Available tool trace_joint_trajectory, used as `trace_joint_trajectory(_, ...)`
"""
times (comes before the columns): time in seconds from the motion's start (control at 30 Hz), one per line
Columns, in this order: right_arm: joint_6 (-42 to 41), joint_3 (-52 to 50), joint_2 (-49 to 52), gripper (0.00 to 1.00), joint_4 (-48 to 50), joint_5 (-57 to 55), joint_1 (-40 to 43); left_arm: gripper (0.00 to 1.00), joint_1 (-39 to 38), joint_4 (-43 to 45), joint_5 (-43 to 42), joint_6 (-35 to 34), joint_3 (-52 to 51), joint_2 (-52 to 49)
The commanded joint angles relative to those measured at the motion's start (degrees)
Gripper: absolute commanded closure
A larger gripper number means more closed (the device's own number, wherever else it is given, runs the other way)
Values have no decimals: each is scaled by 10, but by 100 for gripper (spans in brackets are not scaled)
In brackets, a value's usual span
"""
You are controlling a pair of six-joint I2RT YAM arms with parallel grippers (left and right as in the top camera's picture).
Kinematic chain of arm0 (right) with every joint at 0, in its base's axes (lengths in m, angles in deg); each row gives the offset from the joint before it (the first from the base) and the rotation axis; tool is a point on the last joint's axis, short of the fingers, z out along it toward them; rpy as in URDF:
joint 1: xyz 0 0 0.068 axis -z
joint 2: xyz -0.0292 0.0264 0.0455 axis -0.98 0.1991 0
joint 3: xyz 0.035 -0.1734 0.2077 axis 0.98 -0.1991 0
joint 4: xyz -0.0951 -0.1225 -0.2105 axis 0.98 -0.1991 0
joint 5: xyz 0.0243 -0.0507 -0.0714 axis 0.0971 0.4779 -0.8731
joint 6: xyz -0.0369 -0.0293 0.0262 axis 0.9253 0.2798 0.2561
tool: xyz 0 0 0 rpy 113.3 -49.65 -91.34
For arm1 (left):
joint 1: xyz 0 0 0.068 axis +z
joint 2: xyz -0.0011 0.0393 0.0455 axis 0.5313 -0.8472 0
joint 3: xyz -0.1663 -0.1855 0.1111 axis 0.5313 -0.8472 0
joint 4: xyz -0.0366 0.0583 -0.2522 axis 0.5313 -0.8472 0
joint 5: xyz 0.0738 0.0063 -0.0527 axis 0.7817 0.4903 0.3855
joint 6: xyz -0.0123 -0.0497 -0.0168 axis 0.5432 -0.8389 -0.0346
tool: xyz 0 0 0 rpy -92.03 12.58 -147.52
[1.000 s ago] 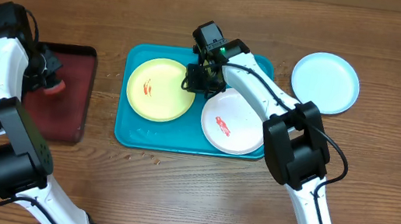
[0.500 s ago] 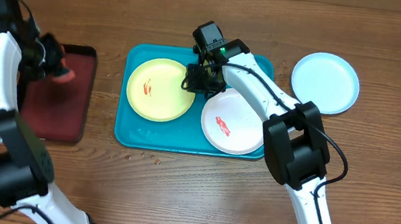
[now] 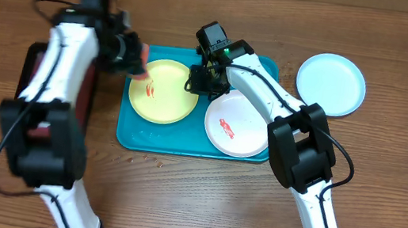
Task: Clean dirty plates on tray and stack at the side
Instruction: 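Scrub the yellow plate with the sponge while the right gripper holds its rim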
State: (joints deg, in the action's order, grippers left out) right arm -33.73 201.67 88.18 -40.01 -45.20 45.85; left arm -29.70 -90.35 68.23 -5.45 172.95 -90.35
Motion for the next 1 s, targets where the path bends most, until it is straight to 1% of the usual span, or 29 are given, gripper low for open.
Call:
trace_joint_trajectory(0.0, -5, -9, 21, 96, -6, -41, 5, 96, -35, 13, -12, -14, -4, -42)
trace_joint_trajectory(0.13, -5, -9, 21, 96, -5, -41, 5, 96, -70, 29, -12, -16, -4, -84)
trace_joint_trajectory(0.37, -5, -9, 21, 96, -5, -41, 5, 95, -99, 31, 5, -25, -4, -138)
trace_joint_trajectory(0.47, -5, -9, 21, 96, -5, -41, 5, 96, -102, 24, 69, -25, -4, -149)
trace_joint_trajectory(0.63, -5, -9, 21, 96, -7, -41, 5, 96, -99, -8, 224, -25, 0, -148)
trace_joint_trajectory(0.8, -5, -9, 21, 96, -5, -41, 5, 96, -96, -65, 350, -46, 31, -148)
trace_joint_trajectory(0.87, -5, -9, 21, 96, -5, -41, 5, 96, -96, -80, 370, -57, 48, -148)
trace_joint_trajectory(0.97, -5, -9, 21, 96, -3, -41, 5, 96, -98, -74, 340, -58, 59, -148)
